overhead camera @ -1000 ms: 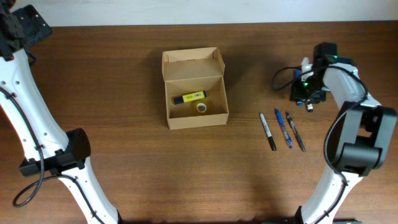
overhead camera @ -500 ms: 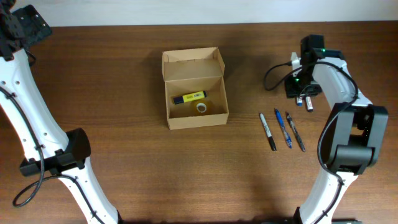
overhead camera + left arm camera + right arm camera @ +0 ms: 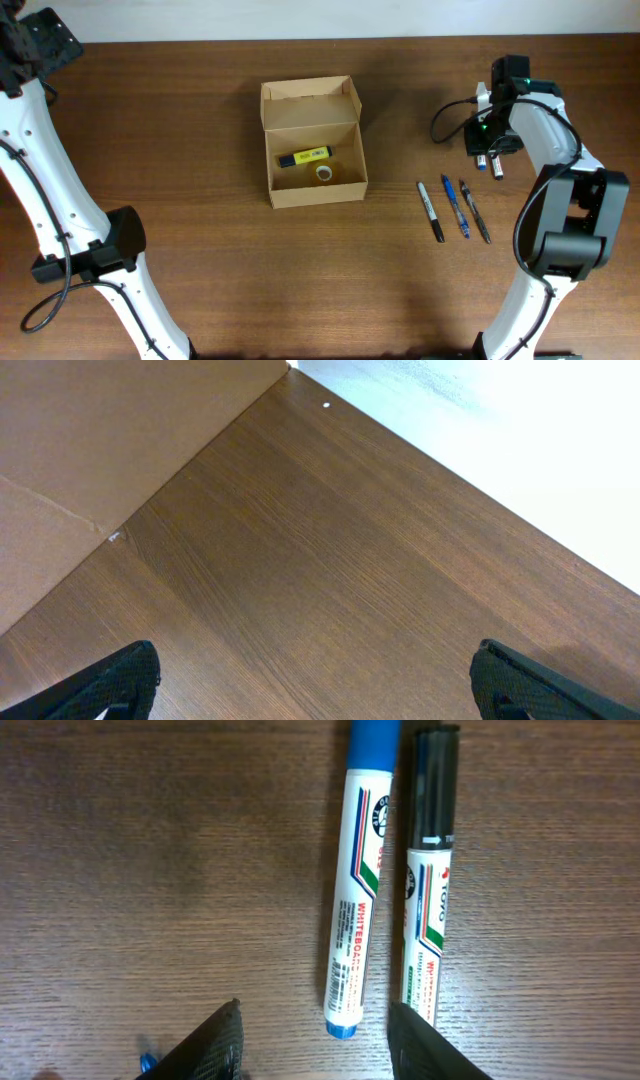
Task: Pack container
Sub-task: 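Grasp the blue whiteboard marker with the right gripper and lift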
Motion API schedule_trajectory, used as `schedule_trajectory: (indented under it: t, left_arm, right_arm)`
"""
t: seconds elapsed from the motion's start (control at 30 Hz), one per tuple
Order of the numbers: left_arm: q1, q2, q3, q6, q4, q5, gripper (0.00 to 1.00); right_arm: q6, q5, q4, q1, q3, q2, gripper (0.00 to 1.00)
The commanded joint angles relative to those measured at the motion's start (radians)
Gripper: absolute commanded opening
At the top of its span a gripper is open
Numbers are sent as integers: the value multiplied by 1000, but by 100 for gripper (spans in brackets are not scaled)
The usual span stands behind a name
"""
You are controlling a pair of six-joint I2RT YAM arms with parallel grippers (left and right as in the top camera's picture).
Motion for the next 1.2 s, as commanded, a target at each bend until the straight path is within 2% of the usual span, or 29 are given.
schedule_trajectory:
  t: [0.0,0.27,0.33,0.5,0.67,0.8,0.93,1.0,1.17]
  left_arm:
    - [3,-8,-3,11,0,-6,100]
    - [3,-8,-3,11,0,-6,100]
    - [3,-8,-3,11,0,-6,100]
    - [3,-8,-3,11,0,-6,100]
    - [3,-8,-3,11,0,-6,100]
    - [3,-8,-3,11,0,-6,100]
    - [3,-8,-3,11,0,-6,100]
    - [3,-8,-3,11,0,-6,100]
    - [3,-8,-3,11,0,-6,100]
  right_arm:
    - [20,16,-2,-3,18,59,46]
    - [20,19,-1,-5,18,111,45]
    - [20,18,0,-5,18,113,38]
    - [20,18,0,-5,18,113,29]
    - [44,16,0,-5,18,113,29]
    - [124,24,1,-6,18,113,27]
    - [174,23,1,-9,18,114,16]
    - [174,23,-1,-9,18,114,4]
    - [173,23,-8,-9,19,114,4]
